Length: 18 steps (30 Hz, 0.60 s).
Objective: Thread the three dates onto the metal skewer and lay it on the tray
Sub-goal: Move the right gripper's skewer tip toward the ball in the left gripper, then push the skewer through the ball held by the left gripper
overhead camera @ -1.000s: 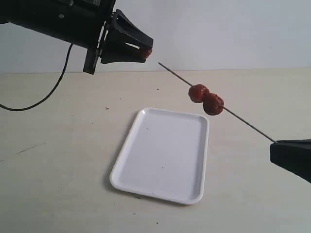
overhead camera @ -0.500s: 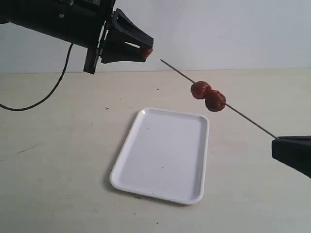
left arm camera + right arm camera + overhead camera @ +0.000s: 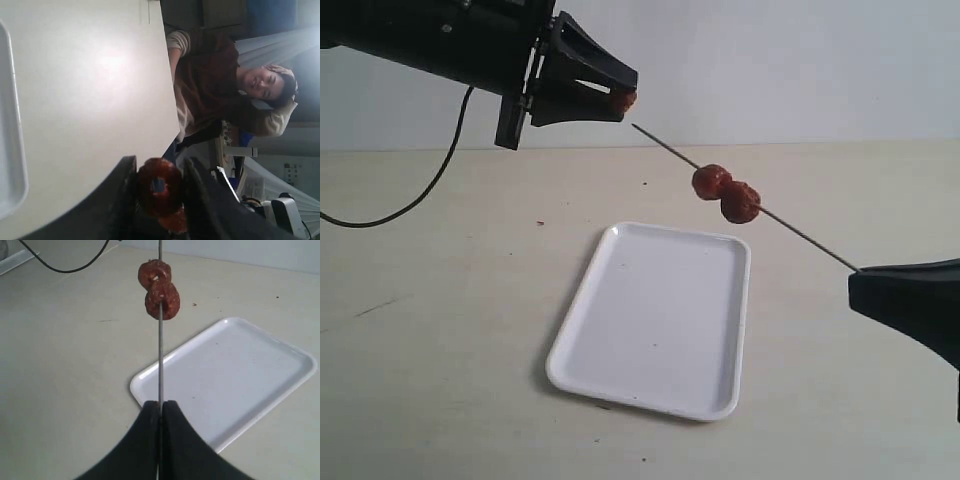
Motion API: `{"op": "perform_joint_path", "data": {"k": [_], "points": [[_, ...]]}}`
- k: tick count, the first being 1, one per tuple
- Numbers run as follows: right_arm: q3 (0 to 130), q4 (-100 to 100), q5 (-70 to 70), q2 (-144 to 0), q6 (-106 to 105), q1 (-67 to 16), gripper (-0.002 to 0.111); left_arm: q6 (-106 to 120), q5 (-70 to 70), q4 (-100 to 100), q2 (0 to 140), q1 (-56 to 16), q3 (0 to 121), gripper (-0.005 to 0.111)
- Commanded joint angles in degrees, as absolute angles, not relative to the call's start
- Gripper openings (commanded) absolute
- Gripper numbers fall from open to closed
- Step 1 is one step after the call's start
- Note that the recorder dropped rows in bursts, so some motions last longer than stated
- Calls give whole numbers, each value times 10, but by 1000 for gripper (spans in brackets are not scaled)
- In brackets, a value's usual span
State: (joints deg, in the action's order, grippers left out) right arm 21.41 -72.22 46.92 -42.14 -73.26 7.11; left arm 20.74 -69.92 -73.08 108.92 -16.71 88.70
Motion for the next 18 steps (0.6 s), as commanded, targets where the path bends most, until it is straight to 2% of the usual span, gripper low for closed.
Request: {"op": "perform_joint_path", "data": {"k": [1, 18], "points": [[217, -751, 466, -422, -756, 73, 0, 206, -700, -738, 1088, -167, 885, 32], [245, -764, 468, -452, -769, 73, 0, 206, -700, -764, 1088, -167, 885, 32]]}}
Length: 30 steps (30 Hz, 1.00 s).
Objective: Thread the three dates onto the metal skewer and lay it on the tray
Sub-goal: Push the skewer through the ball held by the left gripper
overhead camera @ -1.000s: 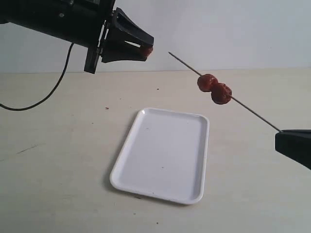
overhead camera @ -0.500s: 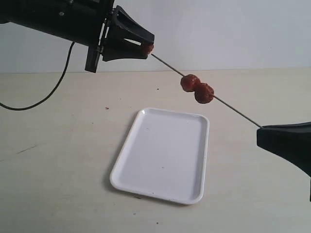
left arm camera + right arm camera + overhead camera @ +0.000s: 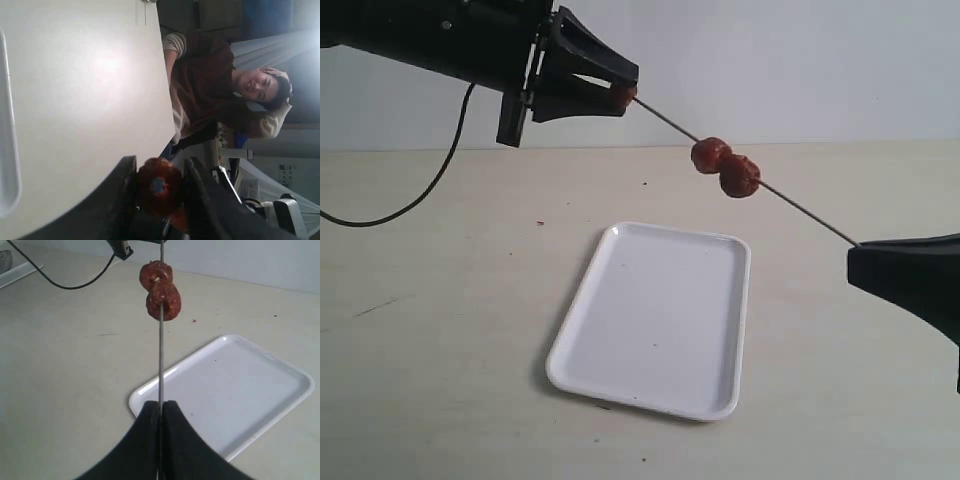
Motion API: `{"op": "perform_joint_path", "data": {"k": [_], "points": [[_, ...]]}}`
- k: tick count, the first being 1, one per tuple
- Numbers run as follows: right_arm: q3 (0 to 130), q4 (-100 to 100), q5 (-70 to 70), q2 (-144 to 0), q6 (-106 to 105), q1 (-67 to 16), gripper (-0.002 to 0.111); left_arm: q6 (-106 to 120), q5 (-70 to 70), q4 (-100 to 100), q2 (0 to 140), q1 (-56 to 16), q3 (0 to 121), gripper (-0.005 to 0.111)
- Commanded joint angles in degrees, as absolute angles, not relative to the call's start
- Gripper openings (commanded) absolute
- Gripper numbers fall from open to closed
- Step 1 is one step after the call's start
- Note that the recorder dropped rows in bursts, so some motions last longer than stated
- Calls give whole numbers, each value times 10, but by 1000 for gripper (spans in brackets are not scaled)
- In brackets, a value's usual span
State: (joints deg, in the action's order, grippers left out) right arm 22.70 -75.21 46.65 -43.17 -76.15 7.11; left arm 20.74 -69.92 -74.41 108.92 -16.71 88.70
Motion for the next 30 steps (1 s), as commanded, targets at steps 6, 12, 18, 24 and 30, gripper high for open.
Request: {"op": "perform_joint_path", "data": {"k": [6, 12, 18, 24, 30], "points": [[252, -766, 518, -499, -805, 73, 0, 206, -700, -768, 1088, -167, 885, 32], [273, -781, 552, -546, -844, 73, 0, 206, -700, -768, 1088, -167, 885, 32], [315, -786, 572, -570, -845, 73, 0, 206, -700, -768, 1088, -167, 885, 32], [335, -789, 589, -581, -855, 73, 0, 206, -700, -770, 1088, -167, 885, 32], [335, -809, 579, -581, -864, 73, 0, 206, -700, -777, 1088, -167, 885, 32]]}}
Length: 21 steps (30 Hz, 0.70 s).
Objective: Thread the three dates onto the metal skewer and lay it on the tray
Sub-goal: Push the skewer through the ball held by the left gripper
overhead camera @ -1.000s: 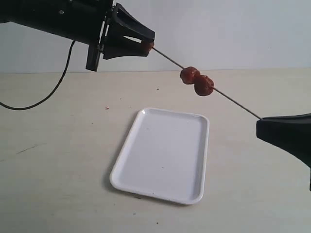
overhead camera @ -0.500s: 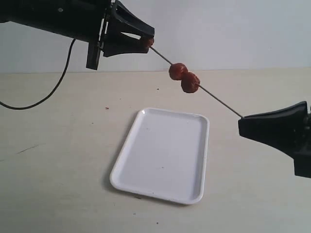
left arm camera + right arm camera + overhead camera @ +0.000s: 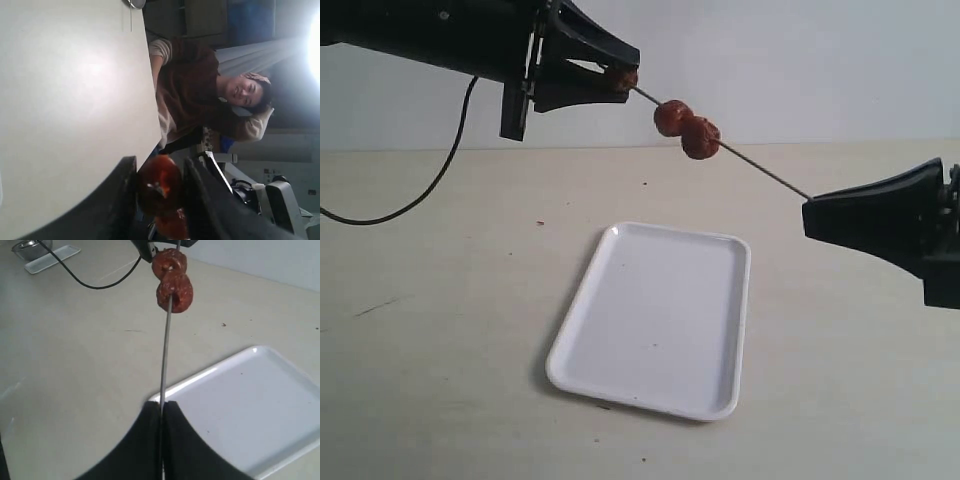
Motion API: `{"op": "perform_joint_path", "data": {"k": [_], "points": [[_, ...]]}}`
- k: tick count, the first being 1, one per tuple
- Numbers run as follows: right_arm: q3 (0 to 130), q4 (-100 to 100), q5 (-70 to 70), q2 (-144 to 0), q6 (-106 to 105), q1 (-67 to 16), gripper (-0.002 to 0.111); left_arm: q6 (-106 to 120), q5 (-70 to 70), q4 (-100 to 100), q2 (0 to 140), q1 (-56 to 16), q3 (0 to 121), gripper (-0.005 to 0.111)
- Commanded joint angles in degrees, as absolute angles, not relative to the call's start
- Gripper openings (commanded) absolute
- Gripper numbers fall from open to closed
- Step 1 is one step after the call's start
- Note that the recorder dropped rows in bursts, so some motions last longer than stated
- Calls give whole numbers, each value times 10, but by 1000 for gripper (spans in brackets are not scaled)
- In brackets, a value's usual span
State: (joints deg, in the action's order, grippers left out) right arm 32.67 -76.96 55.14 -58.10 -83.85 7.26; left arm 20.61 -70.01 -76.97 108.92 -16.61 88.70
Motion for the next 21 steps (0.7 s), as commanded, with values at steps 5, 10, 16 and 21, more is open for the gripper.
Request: {"op": "perform_joint_path", "data": {"k": [5, 10, 16, 21], "points": [[335, -853, 579, -581, -894, 73, 0, 206, -700, -777, 1088, -167, 885, 32], [335, -871, 560, -581, -900, 73, 0, 206, -700, -777, 1088, -168, 885, 32], [335, -880, 546, -599, -900, 73, 0, 206, -700, -785, 1088, -180, 885, 32], [335, -892, 559, -627, -916, 73, 0, 206, -700, -785, 1088, -194, 885, 32]]}}
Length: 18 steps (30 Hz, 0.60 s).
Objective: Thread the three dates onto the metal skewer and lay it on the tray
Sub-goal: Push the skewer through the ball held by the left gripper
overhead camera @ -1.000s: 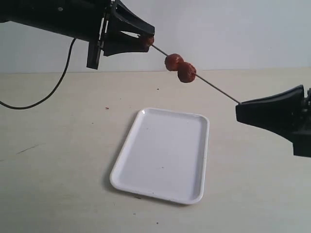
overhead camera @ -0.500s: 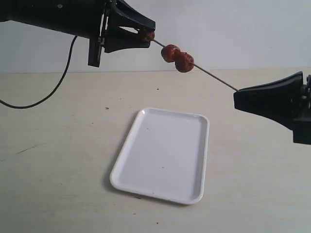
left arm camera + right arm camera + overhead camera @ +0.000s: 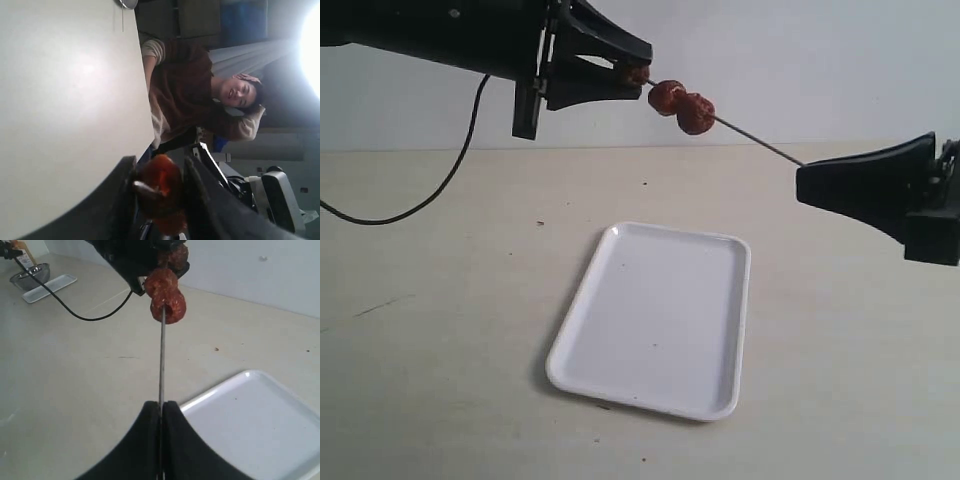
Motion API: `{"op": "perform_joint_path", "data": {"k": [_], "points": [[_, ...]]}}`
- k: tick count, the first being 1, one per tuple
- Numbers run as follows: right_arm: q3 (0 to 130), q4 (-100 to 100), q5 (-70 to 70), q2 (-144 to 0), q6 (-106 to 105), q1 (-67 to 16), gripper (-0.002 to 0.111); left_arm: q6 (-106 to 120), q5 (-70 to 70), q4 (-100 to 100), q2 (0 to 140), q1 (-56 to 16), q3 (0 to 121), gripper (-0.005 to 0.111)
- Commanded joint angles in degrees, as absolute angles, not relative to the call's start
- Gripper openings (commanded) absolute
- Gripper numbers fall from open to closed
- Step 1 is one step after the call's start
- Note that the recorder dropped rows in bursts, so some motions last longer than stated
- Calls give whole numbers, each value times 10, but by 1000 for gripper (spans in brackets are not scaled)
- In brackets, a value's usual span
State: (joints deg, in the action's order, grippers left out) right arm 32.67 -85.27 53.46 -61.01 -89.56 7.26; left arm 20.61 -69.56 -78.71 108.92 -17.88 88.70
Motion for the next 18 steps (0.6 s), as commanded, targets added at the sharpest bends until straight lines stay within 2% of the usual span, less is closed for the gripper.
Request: {"op": "perform_joint_path", "data": {"k": [1, 18], "points": [[335, -896, 560, -631, -919, 73, 0, 206, -700, -785, 1088, -195, 885, 32], [335, -901, 562, -640, -923, 73, 0, 208, -700, -779, 1088, -195, 885, 32]]}}
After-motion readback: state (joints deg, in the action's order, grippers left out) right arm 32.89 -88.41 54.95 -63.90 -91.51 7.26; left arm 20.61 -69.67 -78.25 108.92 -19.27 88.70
